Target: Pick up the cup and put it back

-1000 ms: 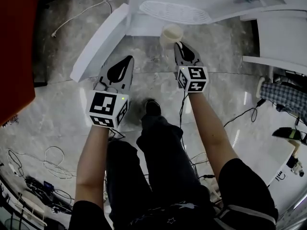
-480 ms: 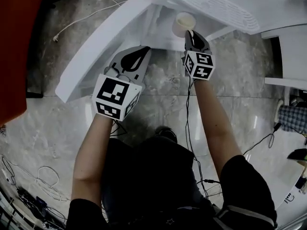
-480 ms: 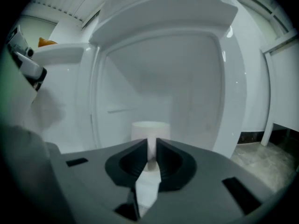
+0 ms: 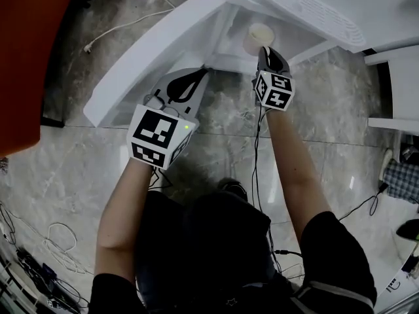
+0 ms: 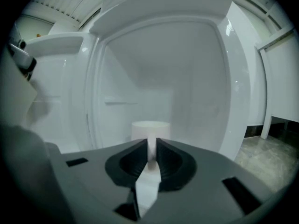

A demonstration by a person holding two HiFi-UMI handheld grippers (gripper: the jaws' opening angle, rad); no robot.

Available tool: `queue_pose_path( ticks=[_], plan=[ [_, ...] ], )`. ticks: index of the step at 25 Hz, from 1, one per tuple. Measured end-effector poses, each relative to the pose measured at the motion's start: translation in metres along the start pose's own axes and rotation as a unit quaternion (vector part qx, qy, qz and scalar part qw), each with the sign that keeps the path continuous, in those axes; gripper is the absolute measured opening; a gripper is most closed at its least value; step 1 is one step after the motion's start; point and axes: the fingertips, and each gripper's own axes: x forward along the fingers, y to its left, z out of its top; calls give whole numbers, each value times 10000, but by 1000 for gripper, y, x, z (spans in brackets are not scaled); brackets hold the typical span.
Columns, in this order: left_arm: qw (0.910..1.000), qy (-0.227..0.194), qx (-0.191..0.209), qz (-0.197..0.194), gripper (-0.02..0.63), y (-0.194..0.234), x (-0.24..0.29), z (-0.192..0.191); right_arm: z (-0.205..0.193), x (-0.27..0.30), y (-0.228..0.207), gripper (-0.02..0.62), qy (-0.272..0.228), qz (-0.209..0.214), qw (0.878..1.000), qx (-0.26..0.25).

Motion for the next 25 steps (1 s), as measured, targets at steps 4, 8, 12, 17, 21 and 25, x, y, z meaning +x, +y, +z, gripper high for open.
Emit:
queue_pose_path(
  ticks=[4,8,12,17,21,25],
  plan=[
    [10000,-61,24,34,9,8,-3,3,0,13,4,48,-73,-28,10000,7],
    [9999,-87,-38,64,9,13,-5,0,2,26,4,52,-24,-124,9999,-96],
    [9999,-110,-96,-26,9,13,-7,-1,1,28,9,62,155,13,9994,-314],
    [9995,-220,-190,-118,9,11,-12,8,6,17,18,161,165,253,9986,-428],
    [9995,-224,-135,-178,9,-6,-38,46,26,-21,19,161,375,36,9990,-258],
    [9993,8,-300,-240,9,-31,-97,90,59,-84,49,155,777,172,9968,-67]
  ],
)
